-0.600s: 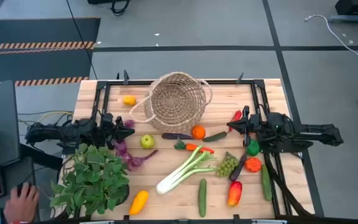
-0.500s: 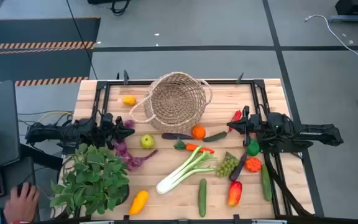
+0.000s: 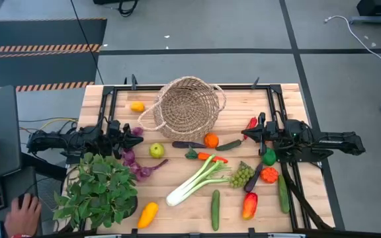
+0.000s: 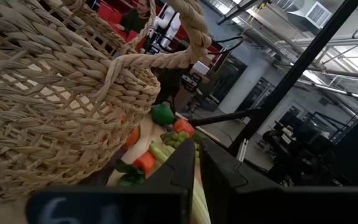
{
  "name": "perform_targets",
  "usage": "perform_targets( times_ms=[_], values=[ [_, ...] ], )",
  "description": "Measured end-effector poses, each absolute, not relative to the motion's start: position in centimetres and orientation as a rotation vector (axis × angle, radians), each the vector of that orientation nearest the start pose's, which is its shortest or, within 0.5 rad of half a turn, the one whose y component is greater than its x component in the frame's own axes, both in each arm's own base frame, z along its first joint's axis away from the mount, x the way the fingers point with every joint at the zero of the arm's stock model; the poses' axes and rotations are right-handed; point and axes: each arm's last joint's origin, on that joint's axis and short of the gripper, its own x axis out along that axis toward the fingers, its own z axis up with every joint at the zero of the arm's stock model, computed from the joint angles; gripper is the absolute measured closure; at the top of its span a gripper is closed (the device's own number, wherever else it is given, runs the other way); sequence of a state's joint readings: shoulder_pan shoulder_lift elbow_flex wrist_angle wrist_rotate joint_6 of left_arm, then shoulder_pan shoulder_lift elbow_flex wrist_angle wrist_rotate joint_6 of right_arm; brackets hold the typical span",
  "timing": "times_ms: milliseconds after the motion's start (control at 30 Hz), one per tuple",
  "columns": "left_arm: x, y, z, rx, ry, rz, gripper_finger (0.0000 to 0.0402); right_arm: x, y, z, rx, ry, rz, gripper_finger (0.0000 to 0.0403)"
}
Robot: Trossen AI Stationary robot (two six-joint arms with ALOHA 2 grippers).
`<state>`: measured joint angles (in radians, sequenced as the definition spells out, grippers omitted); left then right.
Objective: Build produce basket
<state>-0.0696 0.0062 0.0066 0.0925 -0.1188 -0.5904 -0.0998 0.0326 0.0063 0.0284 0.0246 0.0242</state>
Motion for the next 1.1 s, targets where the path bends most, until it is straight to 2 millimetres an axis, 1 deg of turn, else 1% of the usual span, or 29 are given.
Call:
perform_targets(
  times_ms=[167,433,667,933,1100],
  values=[
    [9.71,-0.33,17.41,-0.599,-0.104,0.021,0.0366,9.87,-1.06,16.59,0.024,-0.004,-0.124,0.0392],
    [9.71,-0.33,17.41,-0.599,-0.104,0.021,0.0373,9.87,-1.06,16.60,0.024,-0.004,-0.125,0.0392],
    [9.71,-0.33,17.41,-0.599,-0.104,0.021,0.0365,9.87,-1.06,16.59,0.024,-0.004,-0.125,0.0392],
    [9.71,-0.33,17.41,-0.599,-0.104,0.021,0.0374,9.88,-1.06,16.59,0.024,-0.004,-0.124,0.0392],
    [9.71,-0.33,17.41,-0.599,-0.104,0.021,0.0368,9.87,-1.06,16.60,0.024,-0.004,-0.125,0.0392]
  ],
)
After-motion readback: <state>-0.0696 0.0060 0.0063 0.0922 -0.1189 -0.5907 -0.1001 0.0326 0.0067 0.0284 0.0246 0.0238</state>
